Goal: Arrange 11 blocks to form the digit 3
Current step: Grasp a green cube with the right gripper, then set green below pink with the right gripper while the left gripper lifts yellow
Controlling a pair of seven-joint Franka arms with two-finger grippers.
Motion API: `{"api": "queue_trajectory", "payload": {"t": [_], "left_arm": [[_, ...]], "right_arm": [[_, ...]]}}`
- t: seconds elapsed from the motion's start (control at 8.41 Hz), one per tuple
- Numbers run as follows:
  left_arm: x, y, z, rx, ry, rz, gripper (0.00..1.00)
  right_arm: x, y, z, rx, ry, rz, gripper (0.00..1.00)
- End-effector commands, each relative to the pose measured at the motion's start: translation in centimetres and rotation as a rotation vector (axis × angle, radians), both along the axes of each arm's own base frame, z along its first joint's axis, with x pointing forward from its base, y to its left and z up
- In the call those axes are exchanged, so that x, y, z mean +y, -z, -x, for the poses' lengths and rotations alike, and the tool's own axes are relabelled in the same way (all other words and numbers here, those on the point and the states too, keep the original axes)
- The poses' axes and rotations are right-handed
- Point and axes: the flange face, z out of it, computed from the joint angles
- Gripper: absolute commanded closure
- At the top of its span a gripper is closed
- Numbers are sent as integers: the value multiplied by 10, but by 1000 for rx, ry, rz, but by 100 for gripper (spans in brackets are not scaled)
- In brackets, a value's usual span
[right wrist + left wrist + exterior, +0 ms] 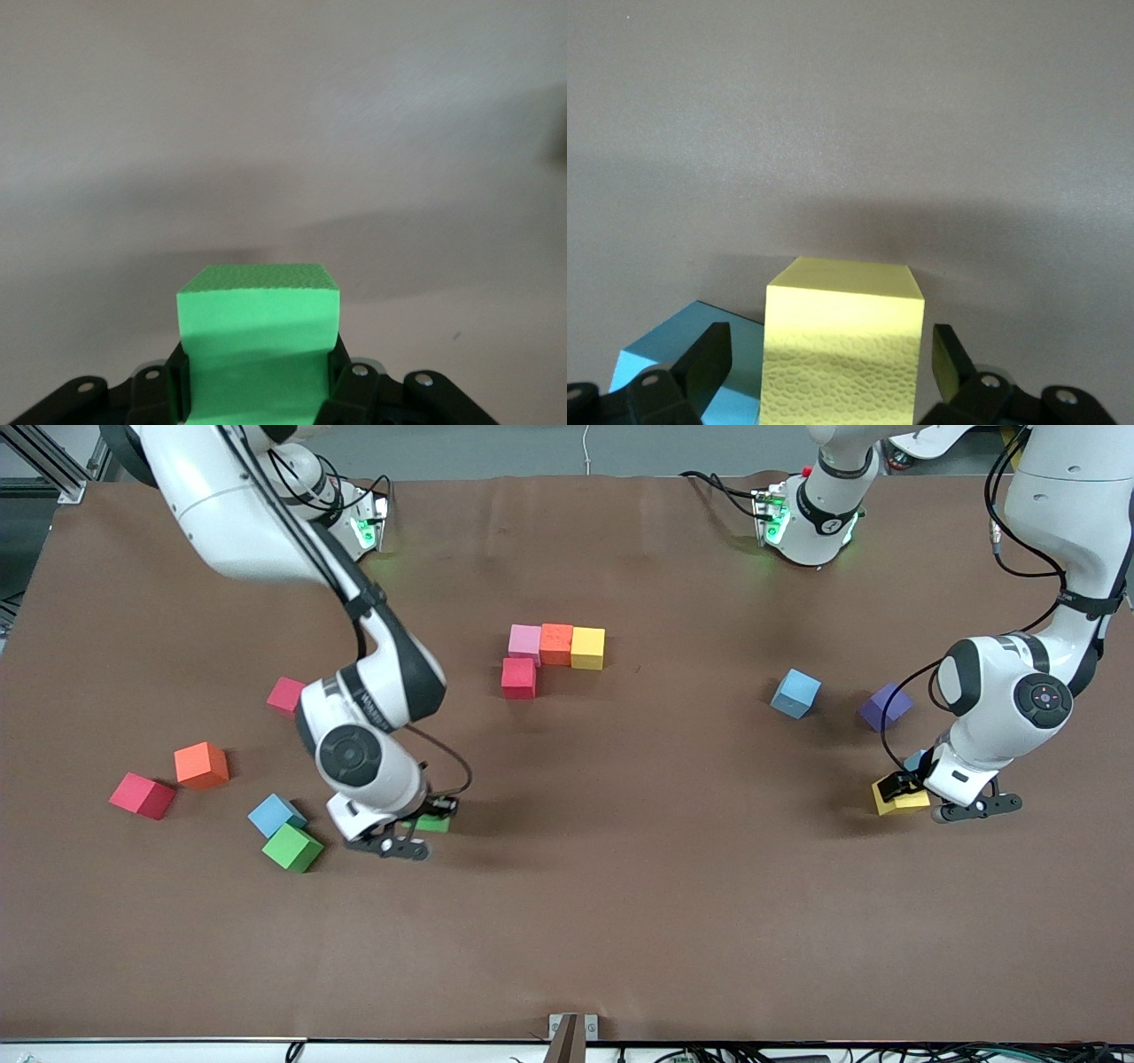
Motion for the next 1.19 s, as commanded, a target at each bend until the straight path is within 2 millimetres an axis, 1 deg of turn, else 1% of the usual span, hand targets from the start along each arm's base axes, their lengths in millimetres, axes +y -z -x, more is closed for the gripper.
{"api": "queue_trajectory", "payload": {"t": [0.0, 0.12, 0.24, 0.36, 0.48, 0.59, 0.71, 0.83, 0.95, 1.07], "left_arm": [[-3, -10, 1, -9, -8, 0, 6], [-4, -9, 1, -7, -5, 0, 11], [-6, -10, 0, -10, -2, 0, 16], [-6, -9, 0, -9, -1, 0, 24], [-6, -9, 0, -10, -1, 0, 34], [-6, -10, 0, -11, 7, -1, 42], [-6, -11, 0, -13, 9, -1, 54], [-6, -15, -1, -19, 1, -1, 66], [-6, -23, -2, -30, 1, -2, 73], [-8, -28, -3, -35, 0, -1, 74]], "right_arm": [[37, 3, 58, -23, -11, -36, 97], [49, 11, 82, -43, -35, -46, 97], [74, 17, 102, -38, -82, -45, 97], [92, 20, 118, -34, -111, -42, 97], [102, 27, 133, -21, -133, -30, 97], [106, 38, 150, -25, -138, -30, 97], [108, 45, 176, -74, -136, -58, 97], [107, 44, 186, -81, -148, -57, 97], [111, 44, 198, -83, -172, -45, 97], [107, 43, 200, -89, -173, -33, 97]]}}
